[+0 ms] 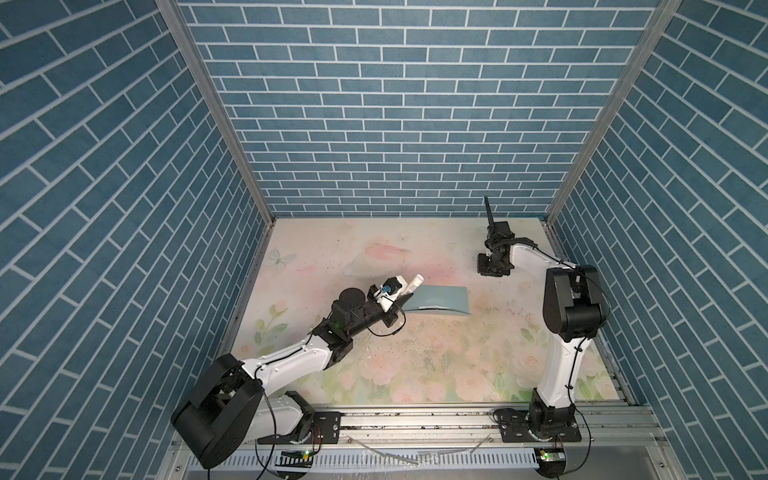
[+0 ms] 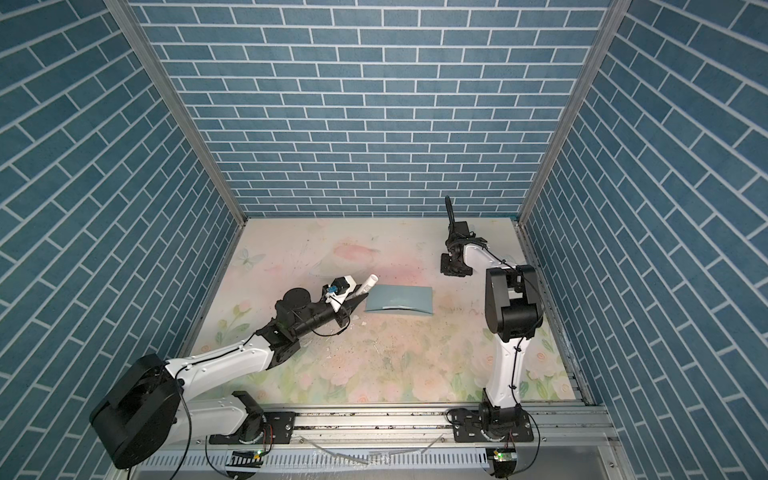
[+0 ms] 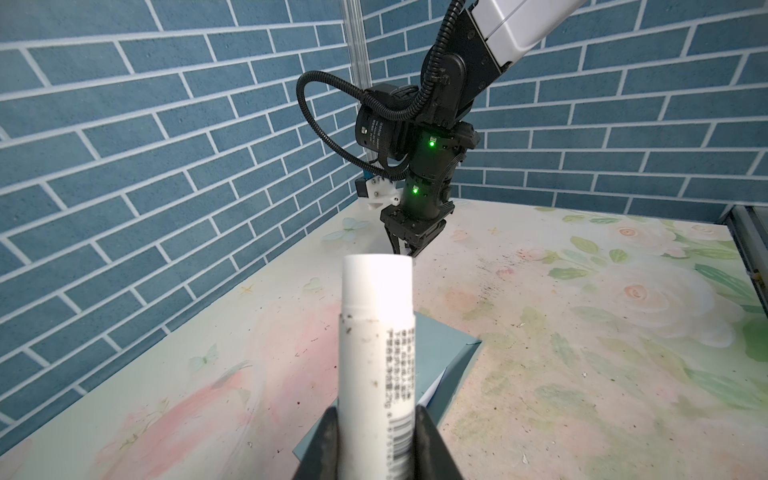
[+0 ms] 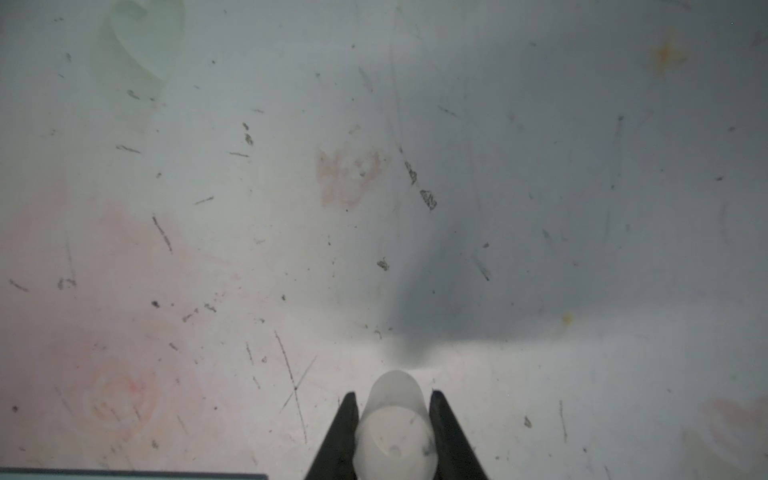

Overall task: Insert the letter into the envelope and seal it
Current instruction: 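Pull the cap off with the right gripper and set it on the table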

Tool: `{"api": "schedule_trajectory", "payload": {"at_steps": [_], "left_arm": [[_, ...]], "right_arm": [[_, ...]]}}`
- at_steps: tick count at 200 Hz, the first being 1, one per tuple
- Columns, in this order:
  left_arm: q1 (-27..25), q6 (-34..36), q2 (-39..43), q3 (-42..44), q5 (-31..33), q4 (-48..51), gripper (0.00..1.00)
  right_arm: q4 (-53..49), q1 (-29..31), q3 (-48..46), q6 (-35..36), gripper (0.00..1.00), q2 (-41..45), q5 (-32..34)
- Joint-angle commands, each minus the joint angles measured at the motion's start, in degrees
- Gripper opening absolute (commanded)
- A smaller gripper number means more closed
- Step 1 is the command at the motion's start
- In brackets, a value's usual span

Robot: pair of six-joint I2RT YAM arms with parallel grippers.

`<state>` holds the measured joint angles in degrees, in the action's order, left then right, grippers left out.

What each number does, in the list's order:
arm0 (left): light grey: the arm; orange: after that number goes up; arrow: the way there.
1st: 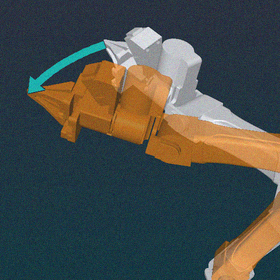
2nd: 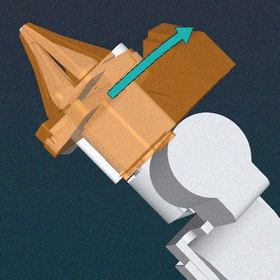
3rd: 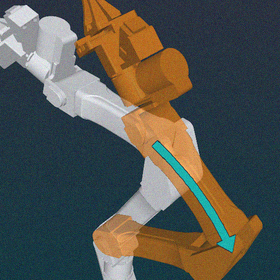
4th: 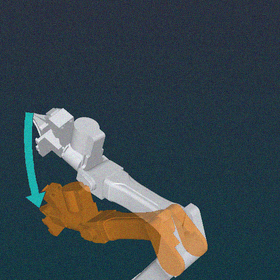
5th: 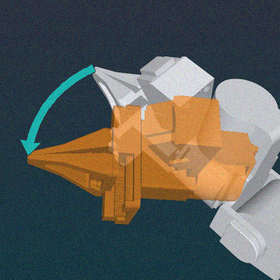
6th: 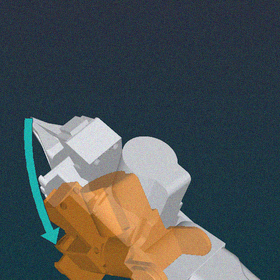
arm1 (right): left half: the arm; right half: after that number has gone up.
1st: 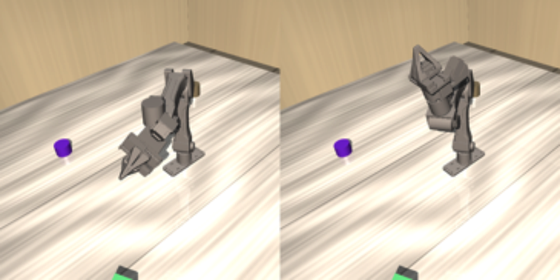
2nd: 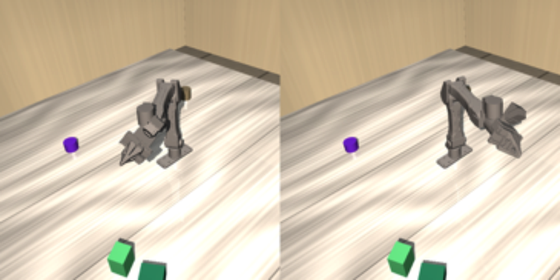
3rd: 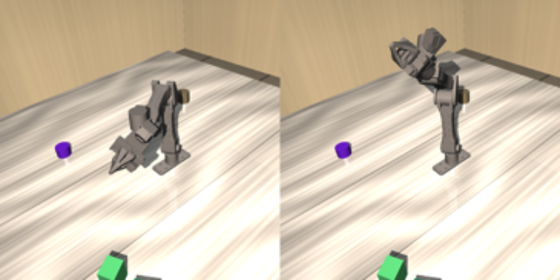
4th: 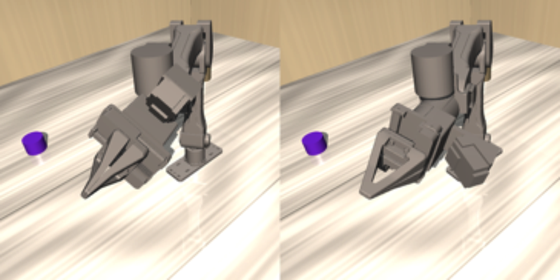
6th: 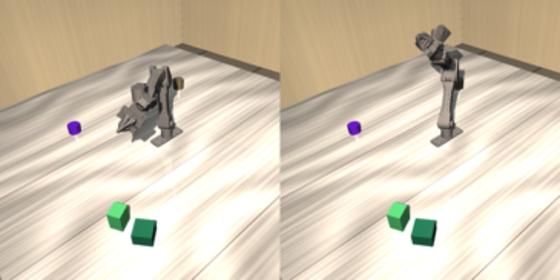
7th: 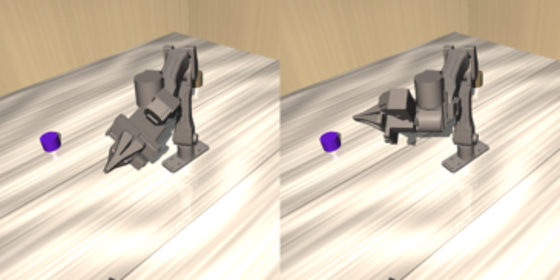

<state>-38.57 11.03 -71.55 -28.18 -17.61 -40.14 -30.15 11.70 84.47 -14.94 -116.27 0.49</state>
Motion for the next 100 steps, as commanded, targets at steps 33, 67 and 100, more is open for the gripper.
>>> {"api": "schedule_trajectory", "payload": {"at_steps": [33, 67, 100], "left_arm": [[-0.5, 0.1, 0.9, 0.3, 0.3, 0.1, 0.00], [-0.5, 0.1, 1.1, 0.5, 0.4, -0.1, 0.00], [-0.5, 0.0, 0.9, 0.7, 0.6, -0.4, 0.00]], "right_arm": [[-0.9, -0.2, -1.8, 0.7, 0.29, -1.7, 0.0], [-1.5, -0.1, -2.3, 0.7, 0.39, -1.5, -0.4], [-2.6, -0.2, -2.5, 0.9, 0.49, -0.6, 0.0]]}}
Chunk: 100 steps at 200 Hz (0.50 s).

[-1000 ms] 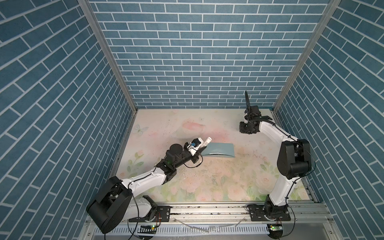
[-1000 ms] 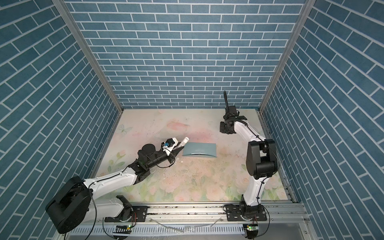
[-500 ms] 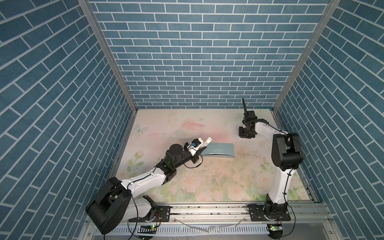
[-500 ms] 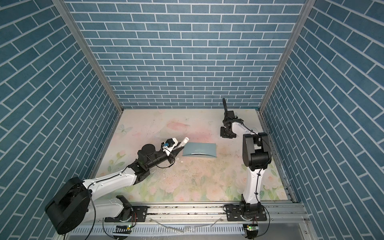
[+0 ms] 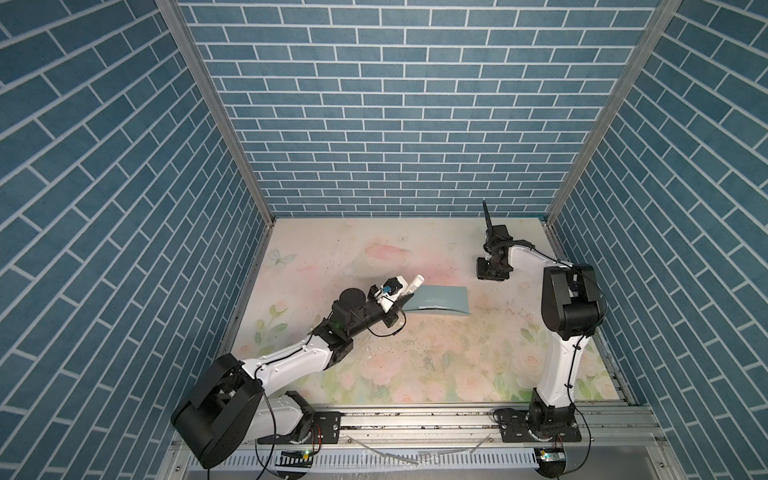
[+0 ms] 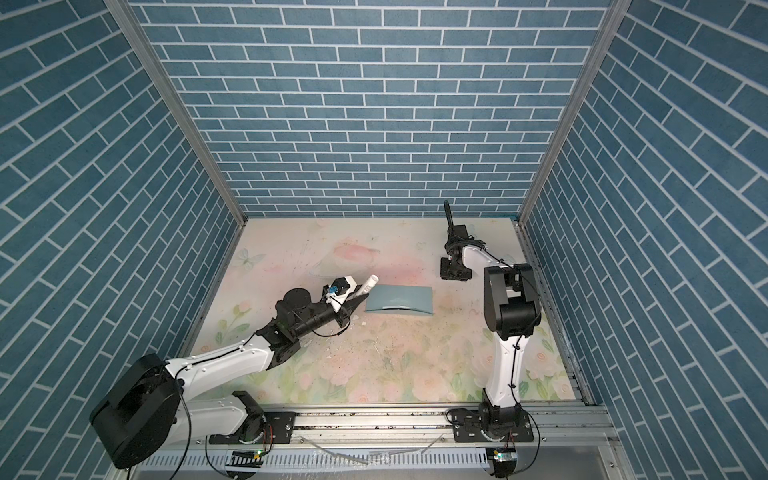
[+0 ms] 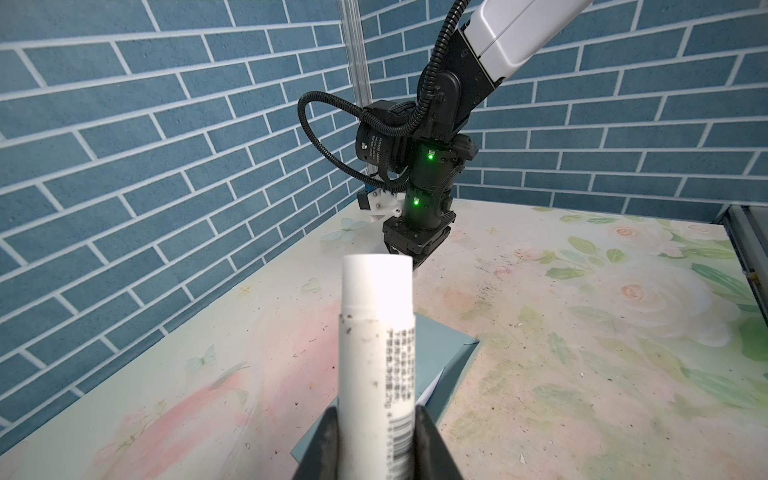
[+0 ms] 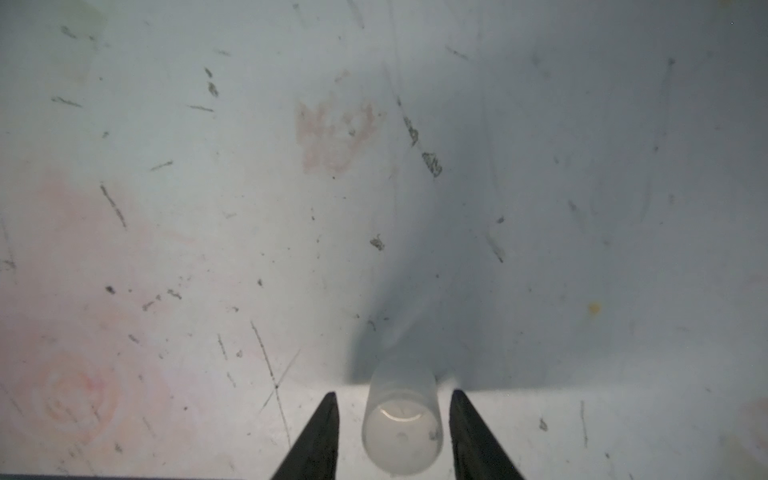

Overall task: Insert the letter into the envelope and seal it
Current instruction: 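Pull the cap off with the right gripper and set it on the table, then reach the right gripper back to the glue stick held by the left gripper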

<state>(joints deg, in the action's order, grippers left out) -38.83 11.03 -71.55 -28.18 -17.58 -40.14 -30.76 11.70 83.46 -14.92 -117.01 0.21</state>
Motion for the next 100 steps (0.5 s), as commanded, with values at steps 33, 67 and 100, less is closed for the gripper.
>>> {"api": "schedule_trajectory", "payload": {"at_steps": [33, 67, 100], "left_arm": [[-0.3, -1.3, 0.8, 1.0, 1.6, -2.7, 0.00], [-0.3, -3.6, 0.5, 1.1, 2.1, -5.9, 0.00], [-0.3, -7.8, -0.4, 1.0, 3.0, -11.1, 0.00]], "right_arm": [[-3.2, -0.1, -1.9, 1.4, 0.55, 6.8, 0.9], [-2.9, -0.1, -3.6, 0.8, 0.61, 17.5, -4.7], [9.3, 1.6, -10.4, -6.9, 0.64, 30.5, -26.2]]}}
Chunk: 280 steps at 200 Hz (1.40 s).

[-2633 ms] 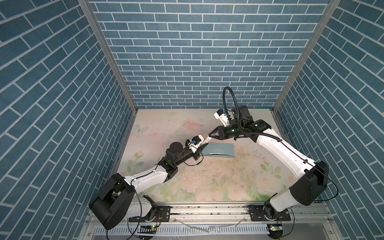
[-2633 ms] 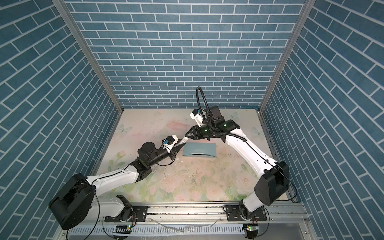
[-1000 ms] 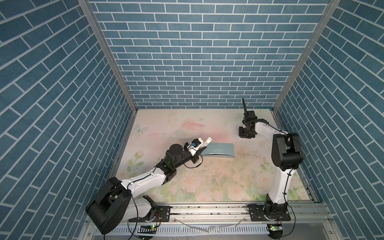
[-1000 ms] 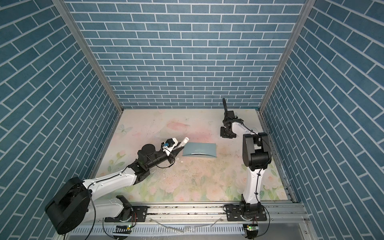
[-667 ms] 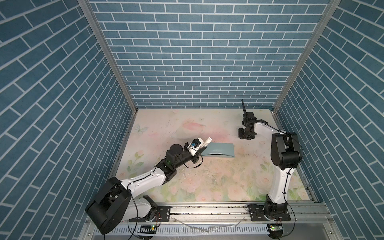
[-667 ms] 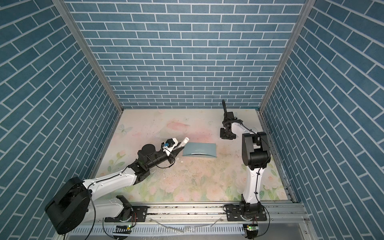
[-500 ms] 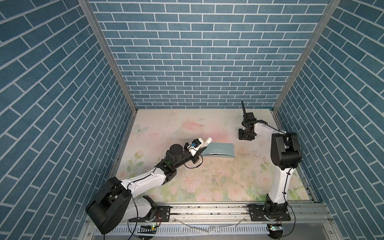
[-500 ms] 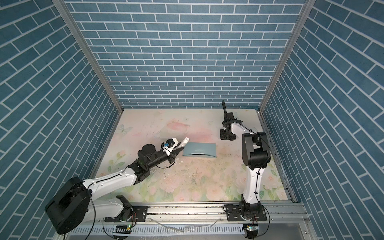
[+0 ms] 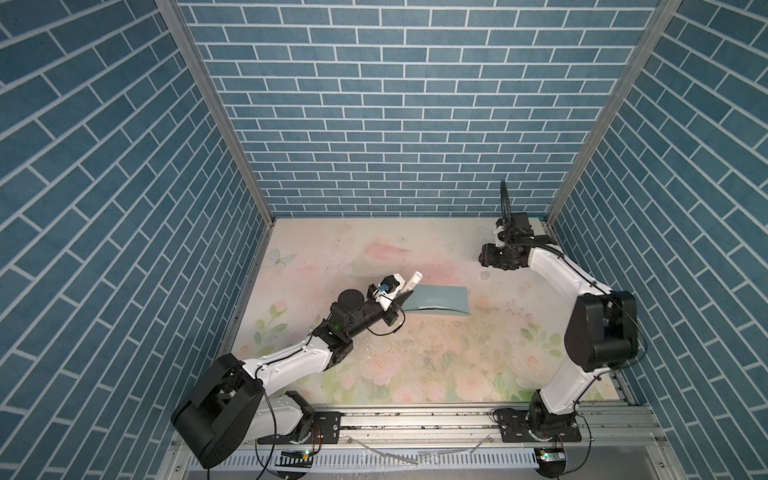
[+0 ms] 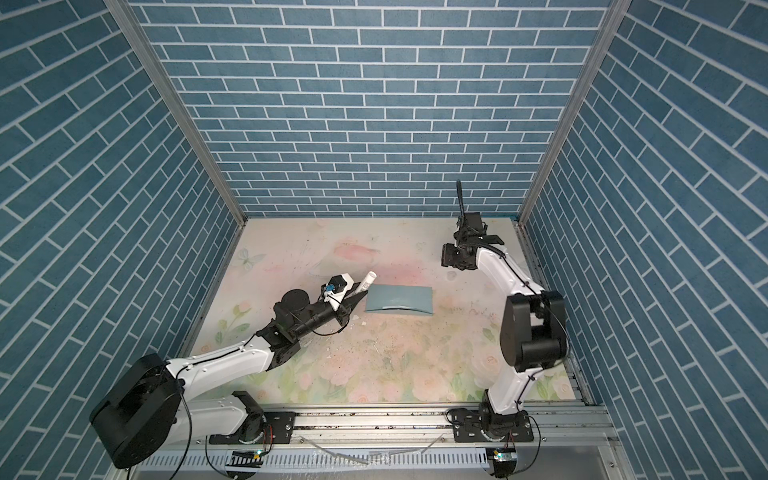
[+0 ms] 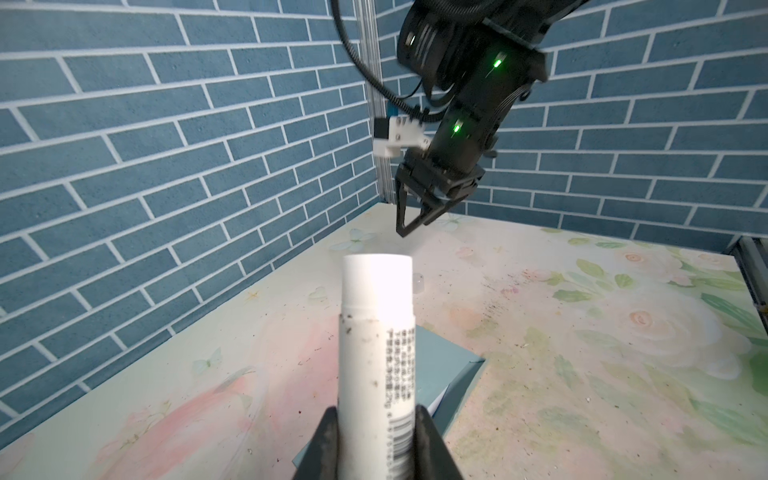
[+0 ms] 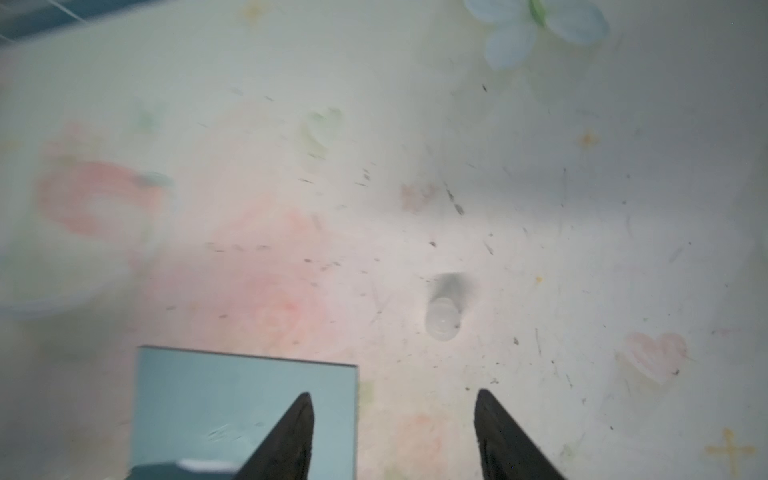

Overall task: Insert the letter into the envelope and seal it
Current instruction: 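Reach the right gripper back to the glue stick held by the left gripper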

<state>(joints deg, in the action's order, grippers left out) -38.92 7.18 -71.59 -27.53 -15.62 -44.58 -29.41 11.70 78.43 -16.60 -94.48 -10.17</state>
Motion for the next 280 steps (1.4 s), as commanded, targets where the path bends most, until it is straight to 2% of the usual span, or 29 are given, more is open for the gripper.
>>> {"api": "schedule_trajectory", "payload": {"at_steps": [1, 17, 33, 60, 85, 118, 198, 280], "left_arm": [[-0.2, -4.1, -0.4, 0.3, 1.0, -6.8, 0.00], [-0.2, -6.5, -1.1, 0.1, 1.7, -9.4, 0.00], [-0.3, -8.6, -1.9, -0.6, 2.0, -11.3, 0.00], [-0.3, -12.1, -3.2, -1.5, 2.6, -14.7, 0.00], [-0.3, -14.5, -3.7, -2.0, 3.5, -16.5, 0.00], [-0.4, -16.1, -4.0, -2.4, 4.4, -17.4, 0.00], [-0.4, -18.0, -4.0, -2.8, 5.1, -18.4, 0.00], [-0.5, -18.6, -4.2, -2.9, 4.6, -18.1, 0.00]], "right_arm": [[8.4, 1.7, -5.6, -5.4, 0.64, 8.3, -16.3], [14.9, 5.2, -8.0, -7.7, 0.66, 13.7, -20.2], [18.0, 9.9, -8.6, -7.9, 0.68, 17.1, -20.7], [21.5, 16.1, -8.4, -8.8, 0.70, 17.9, -21.4], [24.6, 19.4, -9.6, -9.2, 0.71, 18.2, -20.7], [28.2, 21.8, -10.0, -10.9, 0.71, 17.8, -21.4], [28.5, 26.0, -7.2, -11.3, 0.72, 14.0, -21.4], [29.4, 28.3, -4.7, -11.0, 0.58, 11.3, -21.6]]}}
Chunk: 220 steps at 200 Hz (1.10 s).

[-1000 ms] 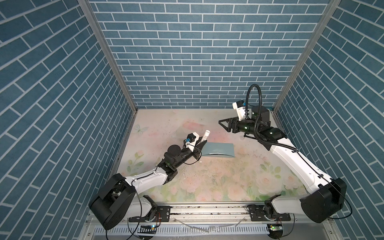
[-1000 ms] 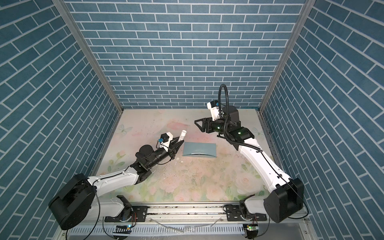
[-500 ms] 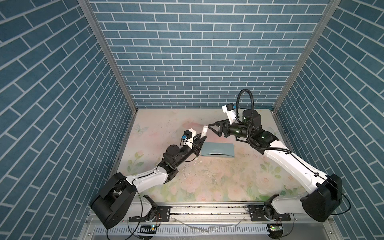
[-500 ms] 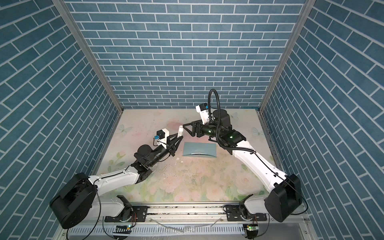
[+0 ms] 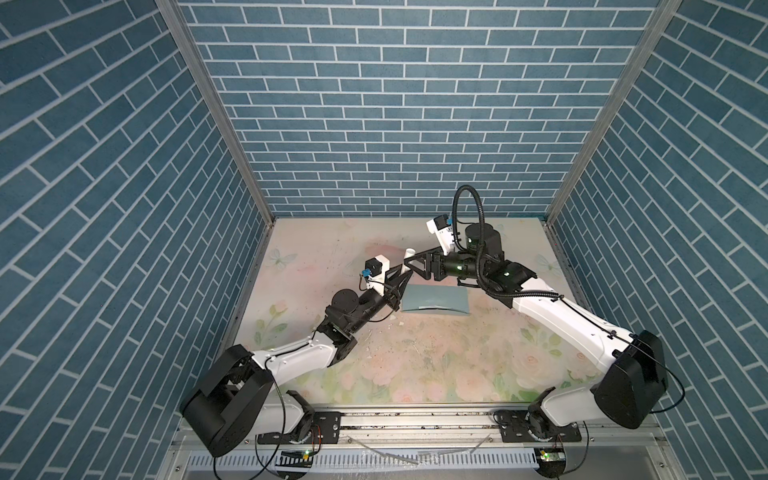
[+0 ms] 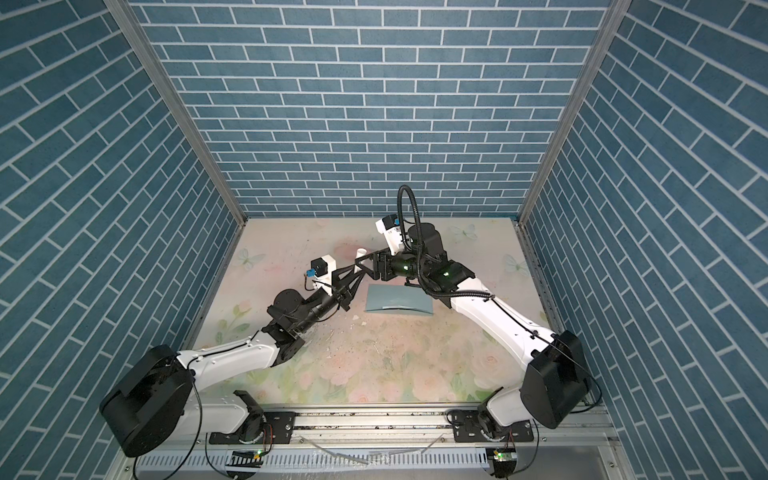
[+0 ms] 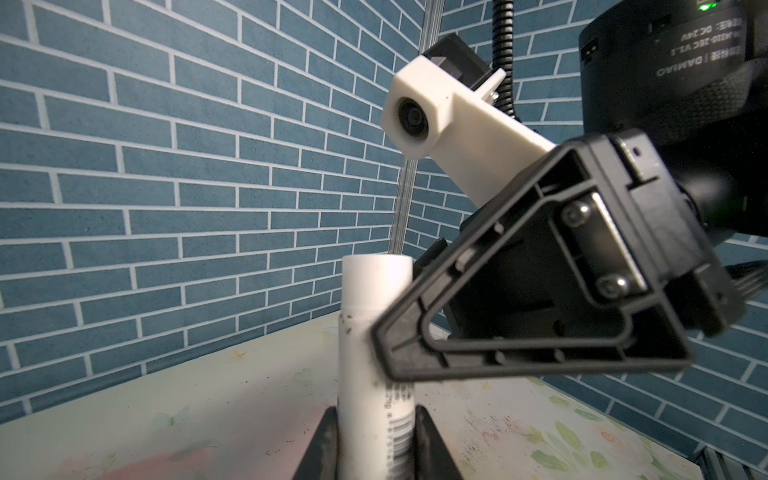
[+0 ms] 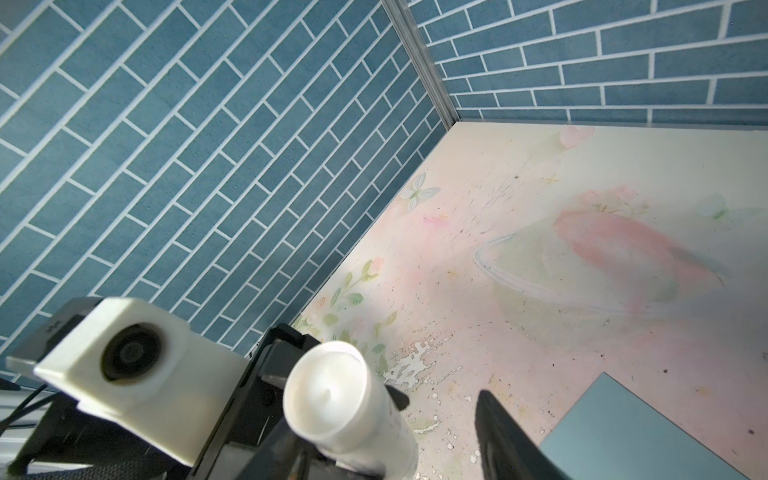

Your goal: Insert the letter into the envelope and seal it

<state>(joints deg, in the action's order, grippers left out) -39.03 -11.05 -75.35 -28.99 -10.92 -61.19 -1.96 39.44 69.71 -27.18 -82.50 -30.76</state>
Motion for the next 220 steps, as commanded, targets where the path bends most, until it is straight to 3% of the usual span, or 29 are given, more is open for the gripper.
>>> {"api": "schedule_trajectory", "payload": {"at_steps": [1, 33, 84, 138, 149, 189, 220], "left_arm": [[-0.3, -0.4, -0.4, -1.5, -0.1, -1.4, 0.00], [-0.4, -0.5, -0.3, -1.4, -0.3, -0.9, 0.00], [-0.4, -0.4, 0.3, -1.4, -0.6, 0.4, 0.00], [-0.4, -0.4, 0.4, -2.2, -0.9, 2.7, 0.00], [-0.4, -0.4, 0.4, -2.4, -1.2, 3.4, 0.08], [0.0, -0.3, 2.4, -3.1, -3.5, 7.8, 0.54], [5.1, -5.1, 5.7, -4.5, -16.1, 14.1, 0.76]], "right_arm": [[2.0, 0.6, 4.1, -0.5, 0.58, -0.6, -1.1], [2.2, 1.1, 5.0, -0.4, 0.52, -1.2, -1.1], [1.7, 1.6, 5.6, -0.1, 0.30, -1.9, -1.3], [-0.7, 1.9, 6.6, 1.7, 0.20, -2.4, -1.2], [-0.9, 2.0, 6.7, 2.1, 0.19, -2.4, -1.2], [-9.3, 1.9, 9.2, 10.3, 0.17, -1.7, 0.1], [-22.1, 0.9, 14.3, 21.3, 0.15, -1.7, -1.0]]}}
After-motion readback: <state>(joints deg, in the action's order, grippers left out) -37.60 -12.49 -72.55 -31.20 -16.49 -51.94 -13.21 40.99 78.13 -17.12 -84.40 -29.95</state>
